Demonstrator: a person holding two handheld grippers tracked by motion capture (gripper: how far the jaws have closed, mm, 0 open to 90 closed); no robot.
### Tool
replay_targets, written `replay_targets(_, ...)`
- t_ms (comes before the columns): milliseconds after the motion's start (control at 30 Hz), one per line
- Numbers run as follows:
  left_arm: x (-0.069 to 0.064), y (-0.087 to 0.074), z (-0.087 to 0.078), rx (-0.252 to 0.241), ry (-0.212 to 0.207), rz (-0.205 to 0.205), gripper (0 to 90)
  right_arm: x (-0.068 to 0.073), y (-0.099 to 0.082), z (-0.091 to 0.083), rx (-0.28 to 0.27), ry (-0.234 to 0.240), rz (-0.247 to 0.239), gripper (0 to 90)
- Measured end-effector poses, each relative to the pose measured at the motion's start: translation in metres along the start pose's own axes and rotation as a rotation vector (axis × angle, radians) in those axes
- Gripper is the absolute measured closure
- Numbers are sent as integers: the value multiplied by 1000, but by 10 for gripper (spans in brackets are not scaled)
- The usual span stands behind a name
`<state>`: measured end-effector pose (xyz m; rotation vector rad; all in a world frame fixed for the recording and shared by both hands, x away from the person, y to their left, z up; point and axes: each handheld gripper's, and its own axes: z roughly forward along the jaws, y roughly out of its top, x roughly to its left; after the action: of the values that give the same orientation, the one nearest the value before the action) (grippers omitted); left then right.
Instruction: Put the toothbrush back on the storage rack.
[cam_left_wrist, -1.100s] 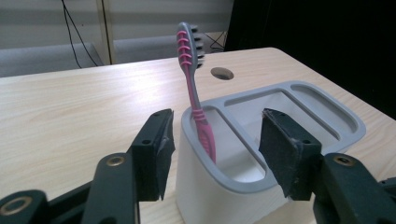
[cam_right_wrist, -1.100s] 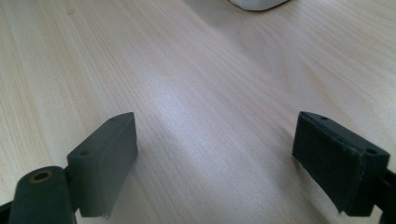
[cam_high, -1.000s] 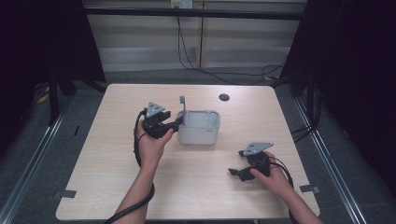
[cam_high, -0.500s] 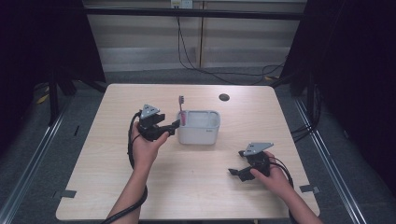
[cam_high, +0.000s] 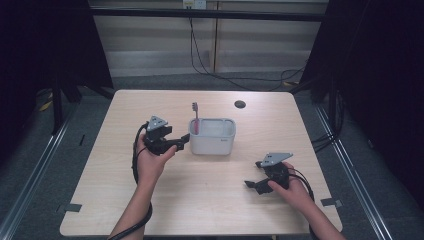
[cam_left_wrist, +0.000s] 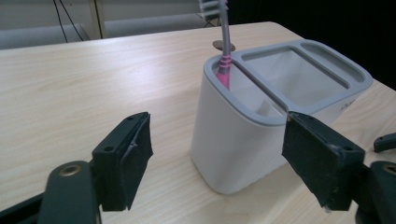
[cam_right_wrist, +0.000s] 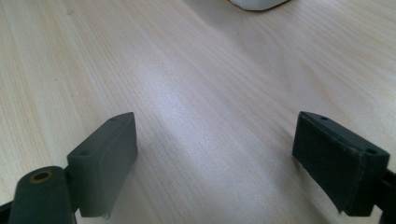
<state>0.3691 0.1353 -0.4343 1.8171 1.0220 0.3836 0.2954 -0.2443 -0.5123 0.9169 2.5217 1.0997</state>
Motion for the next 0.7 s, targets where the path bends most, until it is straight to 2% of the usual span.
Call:
replay_targets(133,4,-6,-1,14,-18,-29,186,0,0,0,0,0,0,136)
replay_targets(467,8,-13,-6,49,-22,-27,175,0,0,0,0,0,0,136)
replay_targets(700,11,-21,-10,77,-38,-1,178,0,0,0,0,0,0,136)
